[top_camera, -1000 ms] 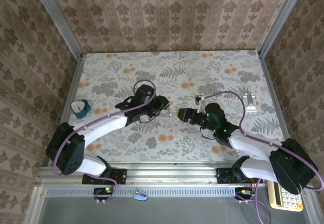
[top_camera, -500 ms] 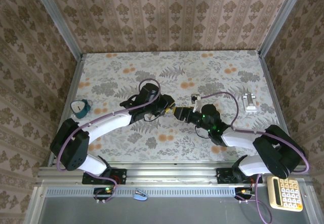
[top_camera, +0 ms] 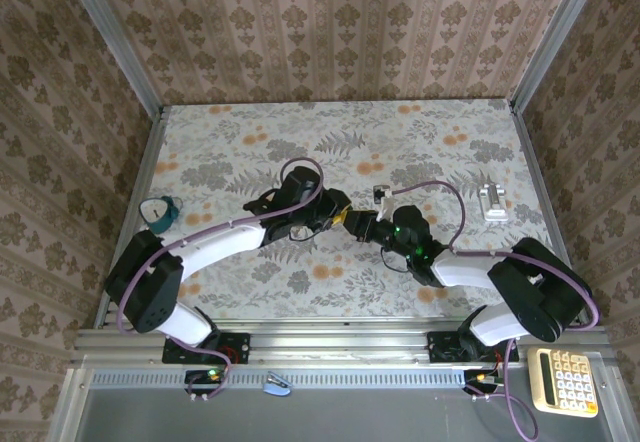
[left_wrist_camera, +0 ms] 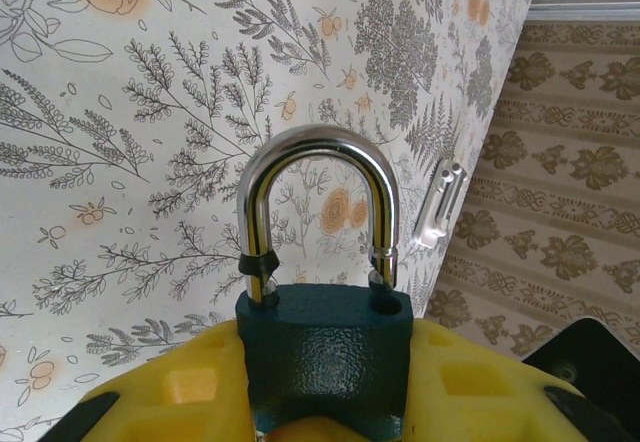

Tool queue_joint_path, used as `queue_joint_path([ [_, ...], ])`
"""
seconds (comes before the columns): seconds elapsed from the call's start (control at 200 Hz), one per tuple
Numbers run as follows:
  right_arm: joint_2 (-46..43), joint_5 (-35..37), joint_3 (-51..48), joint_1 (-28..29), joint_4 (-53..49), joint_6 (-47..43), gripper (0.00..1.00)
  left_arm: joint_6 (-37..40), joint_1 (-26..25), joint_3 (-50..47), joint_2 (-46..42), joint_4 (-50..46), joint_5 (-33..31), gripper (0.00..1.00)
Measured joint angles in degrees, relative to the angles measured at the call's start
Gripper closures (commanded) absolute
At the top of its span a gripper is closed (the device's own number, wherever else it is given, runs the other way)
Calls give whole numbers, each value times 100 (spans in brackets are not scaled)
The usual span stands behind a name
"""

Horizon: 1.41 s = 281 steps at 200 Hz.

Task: Unlock with the key

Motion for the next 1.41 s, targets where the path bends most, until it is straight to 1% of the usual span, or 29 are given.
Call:
queue_joint_path([
  [0.055,4,26,2,0,-2,-28,90,0,0,0,4,7,-31,76],
  [0.275,-48,20,26,17,-160,-144,97,57,22,-52,-28,9,-70,59],
  [0.4,-339,-46,26,70,-413,-219,98,162,85,-238,-343,22,48,55],
  [0.625,-1176,-133,26,28,-1368,-599,98,643,667,-428,-1250,-105,-9,53],
  [0.82,-1910,-435,26,-26,-2135,-1067,98,1471,946,-420,-1672,-540,103,52],
  [0.955,-2232,-748,28,-72,-2476,-1335,98,2149,1016,-256,-1604,-970,367,52],
  [1.095,-2328,-1003,31,-96,-2723,-1537,98,2756,992,122,-1386,-1237,699,52],
  [1.3,-2409,-1360,42,-133,-2964,-1711,98,3311,754,577,-964,-1390,988,52],
  [1.405,-2514,-1464,42,-164,-3008,-1766,98,3532,634,774,-767,-1620,1064,53],
])
